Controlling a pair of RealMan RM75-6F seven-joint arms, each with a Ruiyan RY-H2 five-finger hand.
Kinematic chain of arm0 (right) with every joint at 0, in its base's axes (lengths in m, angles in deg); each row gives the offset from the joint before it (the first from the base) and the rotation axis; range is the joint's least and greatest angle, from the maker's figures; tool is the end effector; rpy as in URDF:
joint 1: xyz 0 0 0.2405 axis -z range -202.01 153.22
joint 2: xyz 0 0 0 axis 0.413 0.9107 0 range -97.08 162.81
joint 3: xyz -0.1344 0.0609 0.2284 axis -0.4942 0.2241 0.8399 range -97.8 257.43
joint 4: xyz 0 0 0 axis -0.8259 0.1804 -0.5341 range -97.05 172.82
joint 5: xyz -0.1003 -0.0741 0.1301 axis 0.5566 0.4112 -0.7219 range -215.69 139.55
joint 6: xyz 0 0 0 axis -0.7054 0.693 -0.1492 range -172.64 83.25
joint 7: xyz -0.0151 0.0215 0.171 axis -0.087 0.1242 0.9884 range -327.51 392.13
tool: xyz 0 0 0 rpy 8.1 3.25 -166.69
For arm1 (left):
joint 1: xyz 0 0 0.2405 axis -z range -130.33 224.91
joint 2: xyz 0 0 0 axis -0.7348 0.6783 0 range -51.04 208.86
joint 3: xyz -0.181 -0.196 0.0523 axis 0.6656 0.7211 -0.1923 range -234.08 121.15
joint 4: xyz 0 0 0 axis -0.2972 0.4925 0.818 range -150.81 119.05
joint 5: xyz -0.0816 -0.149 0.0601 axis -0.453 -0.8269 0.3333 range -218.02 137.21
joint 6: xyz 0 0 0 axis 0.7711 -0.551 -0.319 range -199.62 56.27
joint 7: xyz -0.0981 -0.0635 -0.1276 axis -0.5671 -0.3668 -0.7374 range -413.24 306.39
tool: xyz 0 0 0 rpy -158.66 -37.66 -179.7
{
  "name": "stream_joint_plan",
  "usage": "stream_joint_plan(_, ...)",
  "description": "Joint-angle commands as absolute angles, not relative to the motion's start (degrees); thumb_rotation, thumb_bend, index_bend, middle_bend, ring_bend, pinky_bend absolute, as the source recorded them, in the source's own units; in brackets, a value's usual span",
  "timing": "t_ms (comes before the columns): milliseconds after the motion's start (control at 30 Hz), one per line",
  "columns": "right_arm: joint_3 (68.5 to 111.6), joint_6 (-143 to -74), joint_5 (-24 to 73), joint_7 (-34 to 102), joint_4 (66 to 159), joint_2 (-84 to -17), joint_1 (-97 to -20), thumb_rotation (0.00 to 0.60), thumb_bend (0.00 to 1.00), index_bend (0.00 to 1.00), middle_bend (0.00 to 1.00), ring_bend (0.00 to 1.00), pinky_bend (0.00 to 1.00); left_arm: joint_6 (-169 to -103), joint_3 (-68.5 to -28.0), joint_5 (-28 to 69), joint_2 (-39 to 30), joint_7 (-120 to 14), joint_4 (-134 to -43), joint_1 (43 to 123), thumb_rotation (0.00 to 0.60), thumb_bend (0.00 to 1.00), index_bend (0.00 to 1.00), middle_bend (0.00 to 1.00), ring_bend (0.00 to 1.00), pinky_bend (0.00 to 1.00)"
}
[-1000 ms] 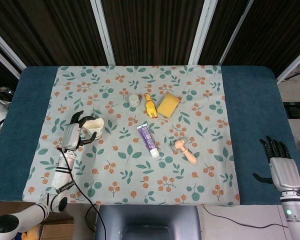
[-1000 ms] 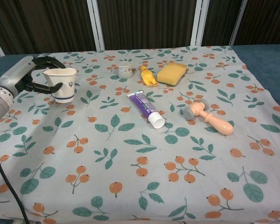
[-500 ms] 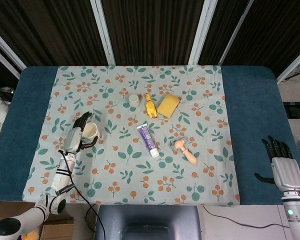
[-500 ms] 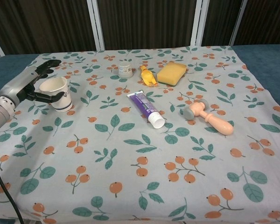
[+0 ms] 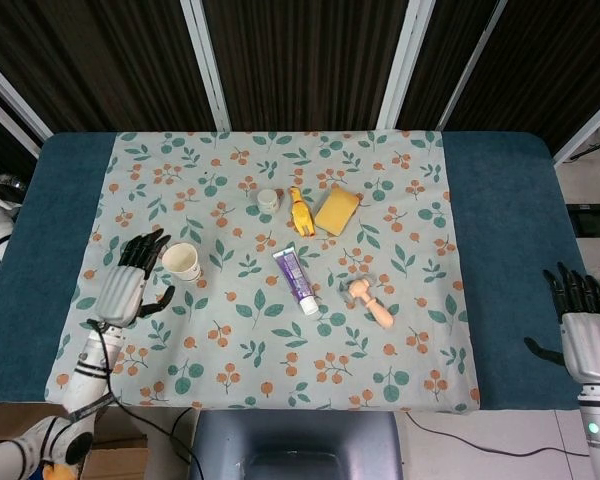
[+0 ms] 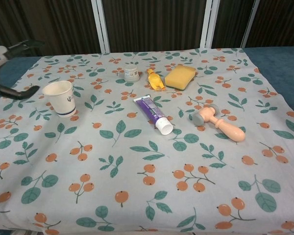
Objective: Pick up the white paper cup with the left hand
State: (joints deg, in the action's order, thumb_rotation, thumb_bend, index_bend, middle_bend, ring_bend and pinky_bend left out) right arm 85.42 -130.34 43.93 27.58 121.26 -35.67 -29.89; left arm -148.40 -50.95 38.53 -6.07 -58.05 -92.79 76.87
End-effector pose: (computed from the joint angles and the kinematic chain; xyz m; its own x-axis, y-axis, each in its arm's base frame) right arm -0.3391 -0.2220 0.1971 0.5286 0.0606 0.8467 -0.8484 0.0701 0.5246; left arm -0.2294 0.3423 0.0821 0.2181 0.0079 0.9759 0.9383 -0.2767 -0.2075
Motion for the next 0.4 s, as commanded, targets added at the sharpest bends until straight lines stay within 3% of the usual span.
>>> stream_joint_plan(33,85.0,-132.5,46.2,30.5,118.1,-36.9,-28.9,0.6,0.22,0.0,0.0,0.0,0.0,-157.7,-59.8,38.5,11.5,-40.9,-110.3,64.2,0.6,0.37,0.0,0.0,0.0,0.0)
stream_joint_plan(200,84.4,-134.1,46.8,31.9,117.1,-36.9,-27.6,0.6,0.22,0.0,0.0,0.0,0.0,-161.2,-62.5,40.4,12.7,-45.5,-106.8,58.6,0.6,0.37,0.0,0.0,0.0,0.0)
stream_joint_plan(400,83.9,-135.4,47.7,32.3,117.0,-37.4,-26.6,0.6,0.22,0.0,0.0,0.0,0.0,-164.4,-62.3,42.9,9.7,-51.0,-98.7,54.9,0.6,0.37,0.0,0.0,0.0,0.0)
